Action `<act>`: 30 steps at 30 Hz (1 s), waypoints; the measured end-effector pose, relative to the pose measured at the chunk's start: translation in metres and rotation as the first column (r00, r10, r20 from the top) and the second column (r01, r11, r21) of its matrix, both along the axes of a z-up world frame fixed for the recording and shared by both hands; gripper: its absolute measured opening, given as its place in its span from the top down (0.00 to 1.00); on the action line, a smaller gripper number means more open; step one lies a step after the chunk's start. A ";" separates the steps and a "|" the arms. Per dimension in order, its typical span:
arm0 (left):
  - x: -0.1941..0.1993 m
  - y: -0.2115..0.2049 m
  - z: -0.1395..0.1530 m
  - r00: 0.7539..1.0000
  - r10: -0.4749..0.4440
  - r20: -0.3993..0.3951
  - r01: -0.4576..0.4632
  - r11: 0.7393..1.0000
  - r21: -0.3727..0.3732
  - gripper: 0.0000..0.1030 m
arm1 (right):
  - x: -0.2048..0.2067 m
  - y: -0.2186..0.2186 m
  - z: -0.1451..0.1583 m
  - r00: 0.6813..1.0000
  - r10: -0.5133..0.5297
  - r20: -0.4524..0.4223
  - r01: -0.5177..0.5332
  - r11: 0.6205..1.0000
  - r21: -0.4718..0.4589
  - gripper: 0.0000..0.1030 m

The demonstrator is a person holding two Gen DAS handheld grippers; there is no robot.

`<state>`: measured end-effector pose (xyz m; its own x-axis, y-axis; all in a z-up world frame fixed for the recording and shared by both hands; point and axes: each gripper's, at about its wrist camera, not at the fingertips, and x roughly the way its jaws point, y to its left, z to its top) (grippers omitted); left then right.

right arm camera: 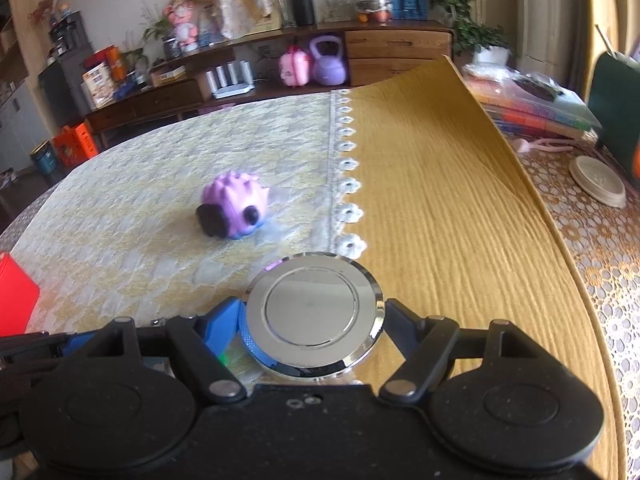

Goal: Organize rigid objects
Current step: 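Grasp the nail clipper with the left tool while the right tool grasps the silver tin, then carry the nail clipper and silver tin over the red tin box with both tools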

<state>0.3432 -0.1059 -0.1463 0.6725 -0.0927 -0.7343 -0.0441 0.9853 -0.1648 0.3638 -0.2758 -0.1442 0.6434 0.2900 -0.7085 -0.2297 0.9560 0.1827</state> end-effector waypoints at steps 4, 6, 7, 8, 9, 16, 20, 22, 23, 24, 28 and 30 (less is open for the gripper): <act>-0.003 -0.016 -0.002 0.999 -0.030 0.016 0.029 0.998 0.061 0.69 | -0.001 0.001 -0.001 1.000 0.017 0.009 -0.017 1.000 -0.013 0.25; -0.005 -0.020 -0.004 0.999 -0.040 0.026 0.037 0.994 0.100 0.70 | -0.001 0.001 -0.001 1.000 0.021 0.011 -0.021 1.000 -0.014 0.25; -0.006 -0.021 -0.004 0.999 -0.041 0.030 0.038 0.993 0.110 0.72 | -0.001 0.001 -0.001 1.000 0.022 0.012 -0.022 1.000 -0.013 0.25; -0.006 -0.021 -0.004 0.999 -0.037 0.033 0.033 0.993 0.117 0.75 | -0.002 0.000 -0.002 1.000 0.022 0.013 -0.022 1.000 -0.012 0.25; -0.006 -0.020 -0.004 0.999 -0.031 0.034 0.027 0.992 0.121 0.81 | -0.003 0.000 -0.002 1.000 0.022 0.013 -0.022 1.000 -0.011 0.25; -0.009 -0.006 -0.003 0.999 -0.038 0.037 0.034 0.993 0.111 0.89 | -0.007 -0.001 0.000 0.999 0.027 0.018 -0.027 1.000 -0.016 0.25; -0.017 0.005 -0.002 0.999 -0.038 0.032 0.035 0.995 0.093 0.89 | -0.021 0.000 0.003 0.998 0.049 0.036 -0.048 0.998 -0.030 0.25; -0.021 0.012 0.000 0.999 -0.033 0.022 0.032 0.997 0.068 0.89 | -0.030 -0.001 0.006 0.997 0.061 0.043 -0.059 0.998 -0.034 0.25; -0.023 0.016 0.000 0.999 -0.030 0.018 0.029 0.998 0.062 0.89 | -0.035 -0.002 0.007 0.997 0.065 0.045 -0.064 0.998 -0.030 0.25; -0.026 0.020 0.001 1.000 -0.024 0.015 0.024 0.998 0.057 0.89 | -0.039 -0.002 0.009 0.997 0.068 0.044 -0.067 0.997 -0.027 0.25; -0.038 0.034 0.003 1.000 -0.007 -0.005 0.008 1.000 0.024 0.89 | -0.057 -0.001 0.015 0.995 0.092 0.044 -0.092 0.996 -0.019 0.25; -0.045 0.039 0.005 1.000 -0.003 -0.006 0.003 1.000 0.013 0.89 | -0.067 0.002 0.019 0.993 0.106 0.045 -0.105 0.994 -0.019 0.25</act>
